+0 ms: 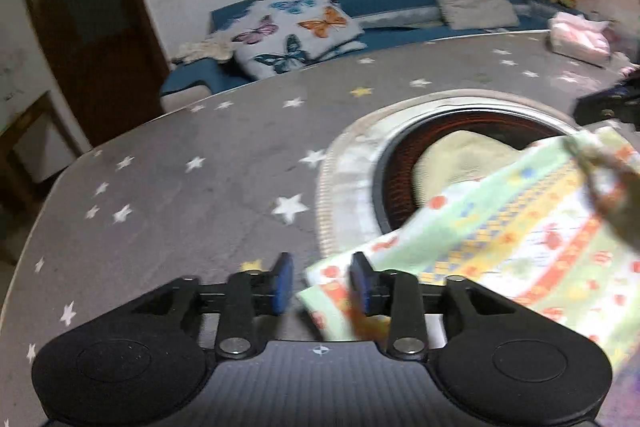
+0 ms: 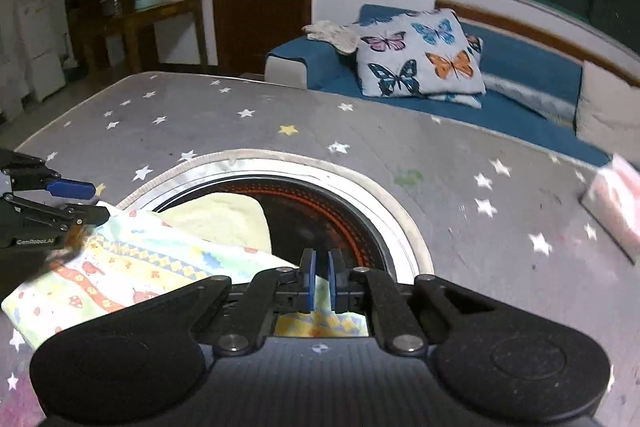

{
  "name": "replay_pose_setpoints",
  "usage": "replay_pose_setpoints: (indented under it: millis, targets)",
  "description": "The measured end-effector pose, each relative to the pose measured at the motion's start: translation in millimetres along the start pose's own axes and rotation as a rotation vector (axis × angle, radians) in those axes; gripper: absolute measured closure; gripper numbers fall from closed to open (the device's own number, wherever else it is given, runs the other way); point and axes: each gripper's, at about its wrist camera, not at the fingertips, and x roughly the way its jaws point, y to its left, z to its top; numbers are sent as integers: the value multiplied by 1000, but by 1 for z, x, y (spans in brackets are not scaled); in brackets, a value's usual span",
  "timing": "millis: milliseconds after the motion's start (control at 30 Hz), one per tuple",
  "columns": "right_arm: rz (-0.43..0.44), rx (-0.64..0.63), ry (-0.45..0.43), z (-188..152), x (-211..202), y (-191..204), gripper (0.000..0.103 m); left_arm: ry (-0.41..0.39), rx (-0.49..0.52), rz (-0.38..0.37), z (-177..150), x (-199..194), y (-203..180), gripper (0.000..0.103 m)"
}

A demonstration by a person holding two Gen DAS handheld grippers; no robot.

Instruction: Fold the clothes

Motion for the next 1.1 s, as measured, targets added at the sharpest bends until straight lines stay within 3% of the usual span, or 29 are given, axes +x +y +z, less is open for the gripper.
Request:
replay_pose_setpoints:
  millis: [100,200,400,633,800,867,933,1100]
  targets:
    - [51,27,-14,-9,-12,-1,95,-28,-24,32,3,-8,3,57]
    - [107,21,-14,-8,-12,8,95,-69,-45,15,8,-23,2,59]
    - [187,6,2,-1,10,32,95,-84,12,-161,20,-31,-32,66]
    - [172,71,45,-6,44,29,93,-26,37,-156,29,12,-53,66]
    - [148,82,40,-6,36,24,91,-32,13,-140,30,24,-53,63]
    - [143,70,39,-9,30,25,87,-50,-4,-138,27,16,-48,61]
    - [145,45,29,-10,21,30,72,-64,-14,-123,23,6,-43,59]
    - [186,-53,10,-16,2,54,60,-96,-29,-81,5,-26,-33,45]
